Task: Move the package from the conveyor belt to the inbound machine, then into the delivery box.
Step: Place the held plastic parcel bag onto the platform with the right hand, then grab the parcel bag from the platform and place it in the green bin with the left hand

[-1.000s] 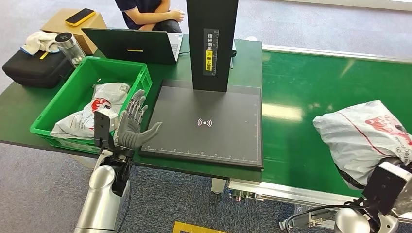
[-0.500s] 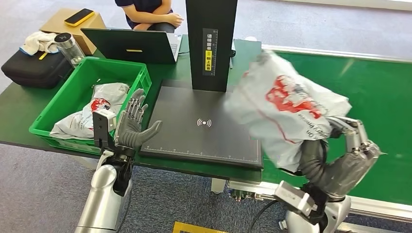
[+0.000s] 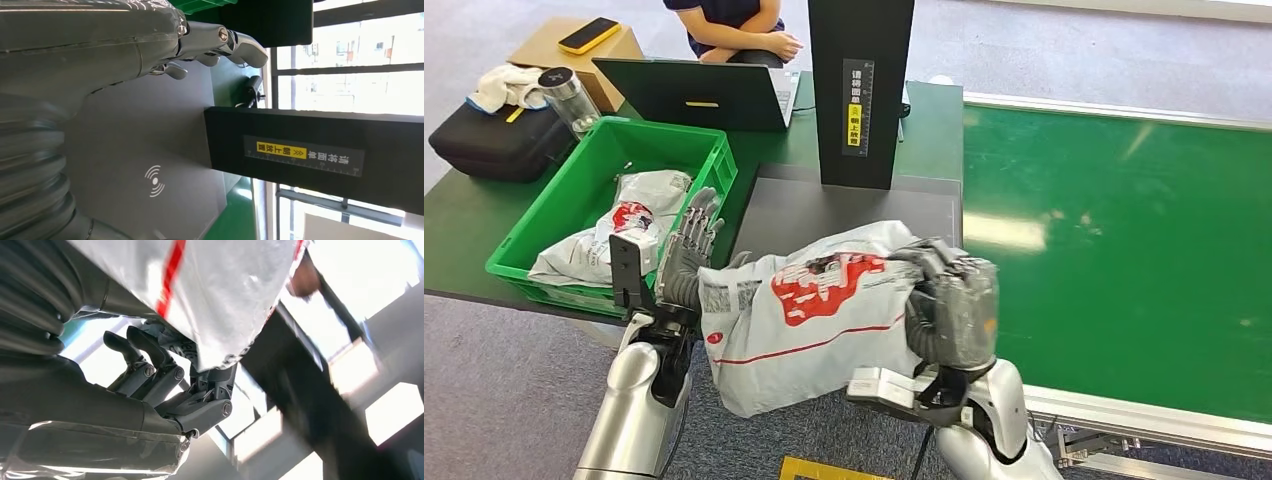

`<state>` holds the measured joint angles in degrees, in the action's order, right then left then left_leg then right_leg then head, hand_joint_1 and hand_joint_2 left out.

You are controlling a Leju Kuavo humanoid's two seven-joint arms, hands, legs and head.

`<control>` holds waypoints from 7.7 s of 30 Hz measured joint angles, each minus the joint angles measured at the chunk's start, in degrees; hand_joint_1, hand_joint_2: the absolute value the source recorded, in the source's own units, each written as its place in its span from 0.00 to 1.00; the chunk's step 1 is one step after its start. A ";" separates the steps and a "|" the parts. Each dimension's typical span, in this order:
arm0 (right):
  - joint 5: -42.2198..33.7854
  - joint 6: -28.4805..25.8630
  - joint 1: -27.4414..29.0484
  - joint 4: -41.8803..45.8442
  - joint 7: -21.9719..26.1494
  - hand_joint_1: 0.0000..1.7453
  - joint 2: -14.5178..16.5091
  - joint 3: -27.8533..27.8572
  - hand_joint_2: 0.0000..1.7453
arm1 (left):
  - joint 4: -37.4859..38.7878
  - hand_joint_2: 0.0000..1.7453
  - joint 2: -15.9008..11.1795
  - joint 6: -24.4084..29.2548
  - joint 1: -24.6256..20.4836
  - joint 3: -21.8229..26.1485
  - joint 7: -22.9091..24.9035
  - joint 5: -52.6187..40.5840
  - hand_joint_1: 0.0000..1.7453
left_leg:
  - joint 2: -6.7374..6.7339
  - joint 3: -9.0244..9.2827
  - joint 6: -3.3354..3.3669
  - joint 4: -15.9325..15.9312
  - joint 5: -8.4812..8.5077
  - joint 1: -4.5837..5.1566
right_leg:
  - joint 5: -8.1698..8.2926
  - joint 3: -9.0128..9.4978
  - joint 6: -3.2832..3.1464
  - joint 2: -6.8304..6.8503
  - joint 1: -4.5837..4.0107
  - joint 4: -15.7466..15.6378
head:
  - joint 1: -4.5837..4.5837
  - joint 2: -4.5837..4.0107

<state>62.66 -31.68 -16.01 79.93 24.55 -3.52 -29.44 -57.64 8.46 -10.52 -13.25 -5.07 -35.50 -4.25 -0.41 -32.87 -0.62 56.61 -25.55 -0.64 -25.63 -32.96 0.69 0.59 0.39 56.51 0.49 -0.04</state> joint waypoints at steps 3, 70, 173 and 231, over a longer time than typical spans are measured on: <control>0.34 13.00 -3.01 -6.96 -8.80 1.00 -1.95 -5.11 1.00 | -0.27 1.00 -0.19 0.00 0.91 0.00 0.02 -0.43 0.00 | 0.02 0.01 0.01 0.01 0.00 0.00 | 0.00 0.00 0.00 0.03 0.00 0.00 | -0.01 0.00; 2.94 -1.15 -11.65 -32.30 -11.03 1.00 0.21 13.26 1.00 | 1.81 1.00 0.15 -1.40 -0.20 -1.80 -0.79 -3.58 0.00 | 0.12 -0.33 0.43 0.21 0.25 0.10 | 0.31 -0.19 0.50 0.06 0.29 -0.06 | 0.01 0.00; -53.78 35.55 20.06 2.30 8.30 0.00 6.14 37.33 1.00 | -2.46 1.00 -0.56 -0.95 3.81 -1.97 1.33 -2.02 0.00 | 0.23 -0.45 0.56 0.20 0.11 0.11 | 0.16 -0.27 0.52 0.14 0.30 -0.07 | -0.01 0.00; -46.92 45.92 21.99 5.79 6.28 0.00 12.62 52.96 1.00 | 23.62 1.00 8.41 0.13 -9.87 -27.86 3.28 -29.06 0.00 | 0.17 -0.41 0.62 0.23 0.08 0.19 | 0.19 -0.27 0.56 0.10 0.36 -0.08 | 0.01 0.00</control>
<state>15.74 14.24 5.98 85.72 30.83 9.10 23.52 -34.03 16.87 -10.39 -23.11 -32.93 -32.22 -33.32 -0.24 -33.28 0.00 56.84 -25.47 -0.45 -25.44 -33.22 1.24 0.69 0.75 56.43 0.50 -0.04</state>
